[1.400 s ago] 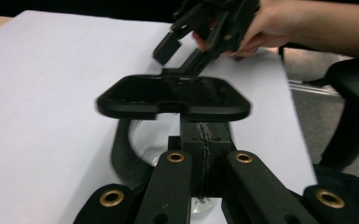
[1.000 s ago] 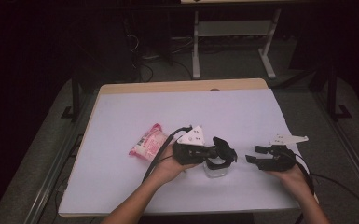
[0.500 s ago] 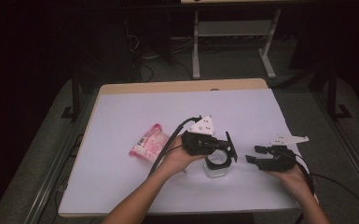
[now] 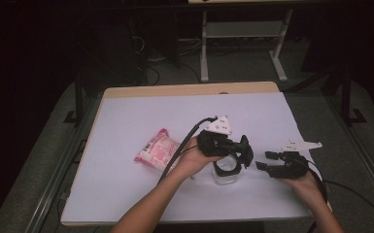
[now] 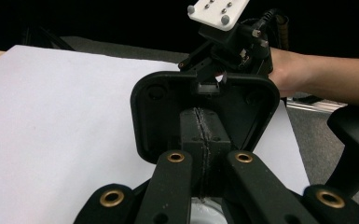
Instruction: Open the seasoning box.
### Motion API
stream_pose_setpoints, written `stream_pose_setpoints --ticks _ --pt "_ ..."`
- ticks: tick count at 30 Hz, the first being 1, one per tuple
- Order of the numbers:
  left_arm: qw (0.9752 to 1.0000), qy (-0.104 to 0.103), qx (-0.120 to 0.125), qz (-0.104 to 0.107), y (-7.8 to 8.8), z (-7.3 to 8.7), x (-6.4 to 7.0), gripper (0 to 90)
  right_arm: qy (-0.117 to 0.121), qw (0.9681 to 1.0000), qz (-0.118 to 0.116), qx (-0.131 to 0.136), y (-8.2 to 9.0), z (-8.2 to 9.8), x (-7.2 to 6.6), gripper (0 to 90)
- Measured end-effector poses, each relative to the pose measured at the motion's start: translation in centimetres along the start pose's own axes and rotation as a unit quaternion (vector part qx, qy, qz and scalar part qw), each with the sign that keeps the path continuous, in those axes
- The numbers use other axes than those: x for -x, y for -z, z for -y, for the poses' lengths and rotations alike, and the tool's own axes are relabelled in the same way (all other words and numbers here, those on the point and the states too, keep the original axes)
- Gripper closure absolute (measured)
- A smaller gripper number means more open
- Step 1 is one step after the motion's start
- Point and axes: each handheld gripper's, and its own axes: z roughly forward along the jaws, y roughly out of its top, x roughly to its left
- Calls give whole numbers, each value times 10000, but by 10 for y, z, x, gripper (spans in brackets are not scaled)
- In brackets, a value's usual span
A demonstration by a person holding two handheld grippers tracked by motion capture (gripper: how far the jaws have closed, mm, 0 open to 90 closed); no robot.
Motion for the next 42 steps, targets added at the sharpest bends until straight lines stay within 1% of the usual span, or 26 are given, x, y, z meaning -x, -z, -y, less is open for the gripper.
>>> stream_pose_setpoints --ticks 4,7,12,15,16,21,26,27,30,32,35,39,42 --pt "10000 3 -33 44 -6 -3 -1 898 -1 10000 -4 -15 -1 0 0 355" --pt "9999 22 54 127 -10 -3 0 898 -4 10000 -7 -17 -1 1 0 350" --pt "9999 52 39 139 -14 -4 -1 898 -19 10000 6 -25 -1 1 -1 348" --pt "9999 38 16 148 -16 -5 -2 898 15 10000 14 -5 -2 1 -1 347" --pt "9999 67 24 147 -17 -5 -1 897 6 10000 15 -3 -1 1 -1 347" --pt "9998 92 21 169 -14 -5 -1 889 20 10000 17 23 -1 1 0 347" --pt "9998 77 -49 172 -2 -4 0 890 -21 10000 13 8 -1 2 -1 347" --pt "9997 74 -81 202 0 -3 0 889 -21 10000 16 10 -1 2 -1 347" --pt "9997 129 -71 194 9 -1 0 883 -20 10000 28 15 0 3 -1 347" --pt "9996 206 -33 199 16 1 0 850 -20 10000 25 26 0 3 0 347" --pt "9995 254 -41 160 27 5 1 810 -47 10000 33 22 1 3 0 347" --pt "9994 350 -46 67 44 11 0 730 -34 10000 63 37 2 5 1 347" --pt "9990 447 -25 -65 57 17 0 678 -60 9999 75 45 2 5 0 347"
